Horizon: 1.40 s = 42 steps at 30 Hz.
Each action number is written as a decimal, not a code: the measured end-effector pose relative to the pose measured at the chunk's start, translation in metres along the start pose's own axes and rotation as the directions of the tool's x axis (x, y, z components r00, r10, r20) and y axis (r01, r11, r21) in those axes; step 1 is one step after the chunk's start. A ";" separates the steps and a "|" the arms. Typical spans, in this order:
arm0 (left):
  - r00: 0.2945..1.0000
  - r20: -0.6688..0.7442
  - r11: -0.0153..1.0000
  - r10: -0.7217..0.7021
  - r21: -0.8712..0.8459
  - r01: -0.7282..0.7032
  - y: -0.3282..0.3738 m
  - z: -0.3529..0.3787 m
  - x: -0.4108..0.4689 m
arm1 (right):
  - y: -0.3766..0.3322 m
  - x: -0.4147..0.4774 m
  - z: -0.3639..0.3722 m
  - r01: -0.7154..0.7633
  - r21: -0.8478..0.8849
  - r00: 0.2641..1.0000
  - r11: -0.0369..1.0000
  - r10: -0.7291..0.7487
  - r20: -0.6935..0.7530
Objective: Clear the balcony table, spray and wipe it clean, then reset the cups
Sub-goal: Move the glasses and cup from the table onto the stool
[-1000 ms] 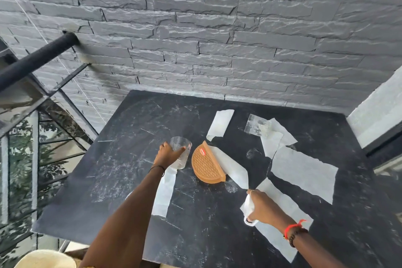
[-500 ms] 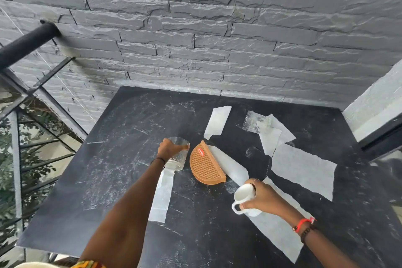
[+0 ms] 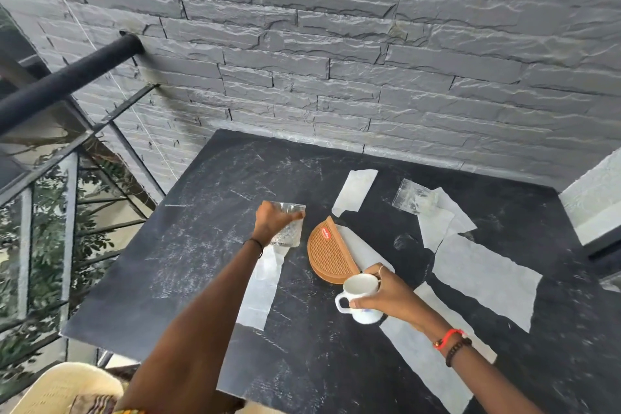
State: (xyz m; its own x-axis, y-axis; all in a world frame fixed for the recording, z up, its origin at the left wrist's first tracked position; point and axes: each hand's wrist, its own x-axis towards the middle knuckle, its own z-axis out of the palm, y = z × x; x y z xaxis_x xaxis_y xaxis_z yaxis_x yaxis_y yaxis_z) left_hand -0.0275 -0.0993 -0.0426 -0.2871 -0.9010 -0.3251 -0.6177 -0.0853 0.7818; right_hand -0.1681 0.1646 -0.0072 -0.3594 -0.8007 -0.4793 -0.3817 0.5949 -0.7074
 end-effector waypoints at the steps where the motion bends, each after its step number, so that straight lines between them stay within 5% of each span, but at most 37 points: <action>1: 1.000 -0.011 1.000 0.016 -0.018 -0.016 -0.002 -0.003 -0.001 | -0.002 0.000 0.002 0.012 -0.002 1.000 1.000 -0.012 0.003; 9: 0.970 -0.206 0.963 0.127 -0.209 -0.171 -0.007 -0.039 -0.054 | -0.020 0.011 0.022 0.120 -0.041 0.992 0.992 -0.118 0.050; 21: 0.827 -0.561 0.960 0.043 -0.207 -0.191 -0.106 -0.119 -0.179 | -0.092 -0.002 0.129 0.416 -0.052 0.898 0.908 -0.401 0.178; 28: 0.736 -0.674 0.910 -0.066 -0.343 -0.233 -0.181 -0.142 -0.287 | -0.117 -0.029 0.209 0.514 -0.069 0.825 0.855 -0.471 0.314; 42: 0.579 -0.748 0.922 -0.323 -0.386 0.015 -0.356 -0.100 -0.428 | -0.097 -0.078 0.388 0.719 -0.136 0.643 0.682 -0.577 0.505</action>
State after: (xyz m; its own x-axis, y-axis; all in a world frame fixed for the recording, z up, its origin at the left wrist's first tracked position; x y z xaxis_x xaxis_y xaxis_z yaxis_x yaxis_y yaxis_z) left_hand 0.3884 0.2739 -0.1288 0.5809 -0.8128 -0.0426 -0.2911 -0.2564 0.9217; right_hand 0.2274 0.1414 -0.1028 0.4189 -0.8934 -0.1622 -0.6343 -0.1601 -0.7563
